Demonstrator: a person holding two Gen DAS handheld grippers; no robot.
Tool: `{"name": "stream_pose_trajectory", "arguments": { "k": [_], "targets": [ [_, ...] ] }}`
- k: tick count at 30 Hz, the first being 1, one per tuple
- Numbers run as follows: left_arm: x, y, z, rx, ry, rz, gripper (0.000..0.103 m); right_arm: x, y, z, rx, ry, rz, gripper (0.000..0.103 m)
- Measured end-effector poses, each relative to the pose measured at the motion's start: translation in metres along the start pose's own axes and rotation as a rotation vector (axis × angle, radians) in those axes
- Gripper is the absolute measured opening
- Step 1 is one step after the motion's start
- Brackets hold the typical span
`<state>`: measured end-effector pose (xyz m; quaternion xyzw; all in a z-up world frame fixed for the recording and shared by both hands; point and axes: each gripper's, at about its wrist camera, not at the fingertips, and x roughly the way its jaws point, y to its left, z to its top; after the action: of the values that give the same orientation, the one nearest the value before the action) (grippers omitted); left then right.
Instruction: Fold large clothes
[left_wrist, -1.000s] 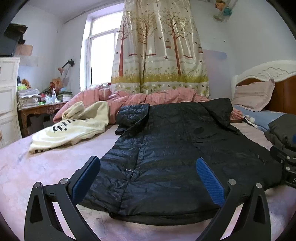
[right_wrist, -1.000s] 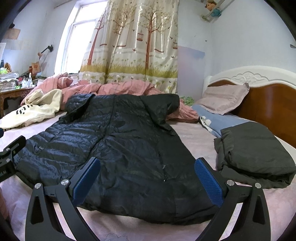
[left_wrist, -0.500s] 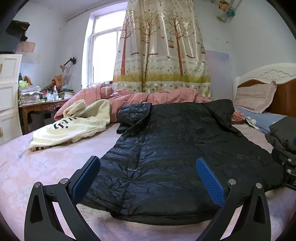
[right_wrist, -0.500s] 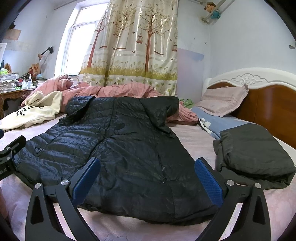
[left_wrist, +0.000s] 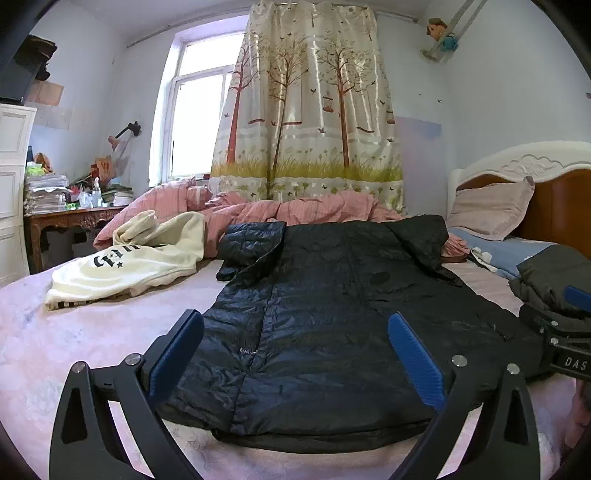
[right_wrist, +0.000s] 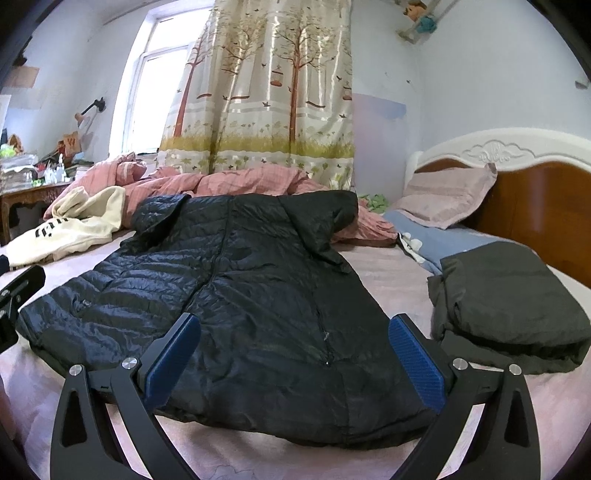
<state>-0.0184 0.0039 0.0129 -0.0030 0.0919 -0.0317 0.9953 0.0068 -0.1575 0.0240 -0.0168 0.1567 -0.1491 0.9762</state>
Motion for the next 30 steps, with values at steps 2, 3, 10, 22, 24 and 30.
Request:
{"name": "stream_pose_trajectory", "arguments": {
  "k": [2,3,10,22,24,30],
  "targets": [
    [0.000,-0.001,0.001,0.003,-0.001,0.000,0.096,-0.001,-0.001,0.001,0.007,-0.001,0.000,0.103],
    [0.000,-0.001,0.002,0.000,0.006,0.000,0.088,-0.001,-0.002,0.001,0.010,-0.003,0.002,0.103],
    [-0.002,0.003,0.003,-0.030,0.036,-0.014,0.073,-0.005,-0.005,0.004,0.009,-0.014,0.012,0.103],
    [-0.015,0.000,0.009,0.017,-0.027,0.007,0.075,-0.017,-0.010,0.008,0.013,-0.032,-0.003,0.103],
    [-0.017,-0.003,0.009,0.044,-0.048,0.028,0.081,-0.018,-0.010,0.008,0.014,-0.032,-0.005,0.103],
    [-0.020,-0.009,0.007,0.068,-0.074,0.031,0.103,-0.018,-0.010,0.008,0.013,-0.034,-0.006,0.103]
  ]
}}
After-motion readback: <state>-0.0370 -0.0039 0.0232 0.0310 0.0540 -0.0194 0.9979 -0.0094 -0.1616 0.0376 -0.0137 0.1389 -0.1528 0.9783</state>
